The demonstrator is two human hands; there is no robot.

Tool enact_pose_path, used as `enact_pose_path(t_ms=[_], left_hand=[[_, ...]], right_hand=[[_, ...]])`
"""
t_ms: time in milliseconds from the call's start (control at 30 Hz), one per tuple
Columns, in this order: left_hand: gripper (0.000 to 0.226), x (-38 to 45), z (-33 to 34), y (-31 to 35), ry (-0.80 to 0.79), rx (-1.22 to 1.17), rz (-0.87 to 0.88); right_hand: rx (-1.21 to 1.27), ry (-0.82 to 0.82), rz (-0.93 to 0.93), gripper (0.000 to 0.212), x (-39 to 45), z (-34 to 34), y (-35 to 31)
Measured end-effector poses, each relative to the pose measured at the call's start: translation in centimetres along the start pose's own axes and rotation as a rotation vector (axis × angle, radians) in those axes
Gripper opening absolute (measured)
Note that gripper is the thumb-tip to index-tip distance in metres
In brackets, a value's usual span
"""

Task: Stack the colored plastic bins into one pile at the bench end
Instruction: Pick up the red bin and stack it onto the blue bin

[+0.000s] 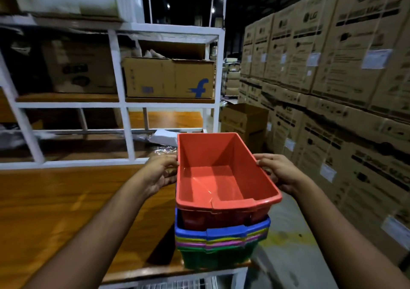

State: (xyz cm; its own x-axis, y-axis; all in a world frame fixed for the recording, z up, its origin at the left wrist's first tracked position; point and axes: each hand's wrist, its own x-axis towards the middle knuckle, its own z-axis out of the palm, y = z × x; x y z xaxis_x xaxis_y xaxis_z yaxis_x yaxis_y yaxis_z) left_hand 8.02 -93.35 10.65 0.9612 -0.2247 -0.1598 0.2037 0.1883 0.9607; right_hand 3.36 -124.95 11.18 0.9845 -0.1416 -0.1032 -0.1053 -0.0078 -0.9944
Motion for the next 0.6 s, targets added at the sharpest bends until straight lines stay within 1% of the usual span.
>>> enact_pose_path(t_ms=[133, 200, 333, 433, 600], left_hand=[[0.036, 0.3, -0.4, -2.3, 0.057, 0.063, -0.038], [0.031, 0.4, -0.7, -2.9, 0.079, 0.139, -0.031], [0.027, 0.3, -0.9, -4.0, 0.12, 0.231, -0.005], [0.023, 0.0, -1.3, -4.7, 0.14, 0.322, 0.02], [0.021, -0.9, -1.4, -5.4, 0.118, 0.286, 0.04]], right_hand=[[-0.02, -0.043, 0.027, 0.034, 0.7, 0.0, 3.3], [-0.01, -0.039, 0.027, 0.034, 0.6, 0.1, 4.1], [0.026, -0.057, 0.022, 0.034, 0.4, 0.3, 5.2], [0.0, -0.06, 0.022, 0.03, 0.2, 0.3, 5.8], [-0.007, -0.075, -0.02, 0.025, -0.6, 0.5, 6.2]])
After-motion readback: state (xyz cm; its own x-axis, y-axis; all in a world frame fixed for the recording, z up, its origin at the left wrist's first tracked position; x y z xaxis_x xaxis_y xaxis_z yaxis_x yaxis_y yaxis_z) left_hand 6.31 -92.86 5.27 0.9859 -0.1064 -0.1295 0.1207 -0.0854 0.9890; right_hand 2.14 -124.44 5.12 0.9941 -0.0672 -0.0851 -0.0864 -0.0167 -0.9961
